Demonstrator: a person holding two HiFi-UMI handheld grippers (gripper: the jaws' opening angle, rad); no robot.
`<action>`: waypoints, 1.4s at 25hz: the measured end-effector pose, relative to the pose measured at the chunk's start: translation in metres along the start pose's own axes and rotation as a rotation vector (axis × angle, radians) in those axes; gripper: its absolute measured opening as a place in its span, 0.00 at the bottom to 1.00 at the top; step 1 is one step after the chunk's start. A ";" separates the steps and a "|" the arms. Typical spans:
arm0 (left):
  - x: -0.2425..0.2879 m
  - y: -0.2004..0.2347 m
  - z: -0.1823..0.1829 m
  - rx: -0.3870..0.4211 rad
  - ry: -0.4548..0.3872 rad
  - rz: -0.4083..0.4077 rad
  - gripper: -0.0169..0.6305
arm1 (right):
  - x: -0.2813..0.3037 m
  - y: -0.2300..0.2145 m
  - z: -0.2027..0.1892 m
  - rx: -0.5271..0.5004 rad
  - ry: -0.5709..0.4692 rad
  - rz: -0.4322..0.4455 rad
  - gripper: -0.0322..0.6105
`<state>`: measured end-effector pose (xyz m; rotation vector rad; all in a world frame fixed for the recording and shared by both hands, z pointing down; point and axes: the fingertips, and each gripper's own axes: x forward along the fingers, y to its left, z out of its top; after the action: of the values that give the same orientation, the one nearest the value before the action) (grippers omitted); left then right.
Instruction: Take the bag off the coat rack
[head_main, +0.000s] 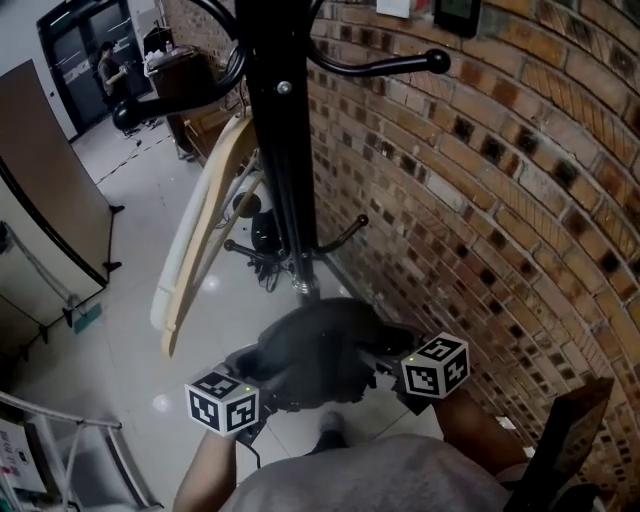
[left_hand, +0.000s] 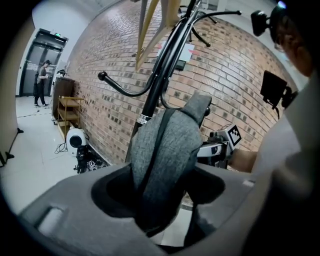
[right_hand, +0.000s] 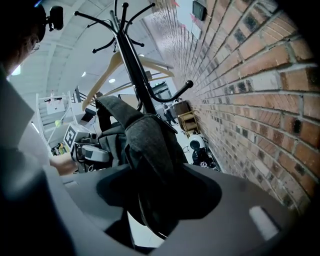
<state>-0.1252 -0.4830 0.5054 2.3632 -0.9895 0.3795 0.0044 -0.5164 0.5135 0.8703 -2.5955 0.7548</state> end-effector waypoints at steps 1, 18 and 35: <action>-0.003 -0.005 -0.002 -0.002 -0.004 0.002 0.48 | -0.004 0.004 -0.002 -0.007 0.000 -0.001 0.41; -0.073 -0.165 -0.112 -0.072 -0.032 0.070 0.47 | -0.138 0.096 -0.112 -0.034 0.043 0.078 0.42; -0.154 -0.266 -0.190 -0.043 0.009 -0.005 0.47 | -0.232 0.203 -0.201 0.043 0.019 0.013 0.42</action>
<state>-0.0481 -0.1302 0.4916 2.3228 -0.9786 0.3625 0.0788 -0.1565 0.4996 0.8552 -2.5797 0.8211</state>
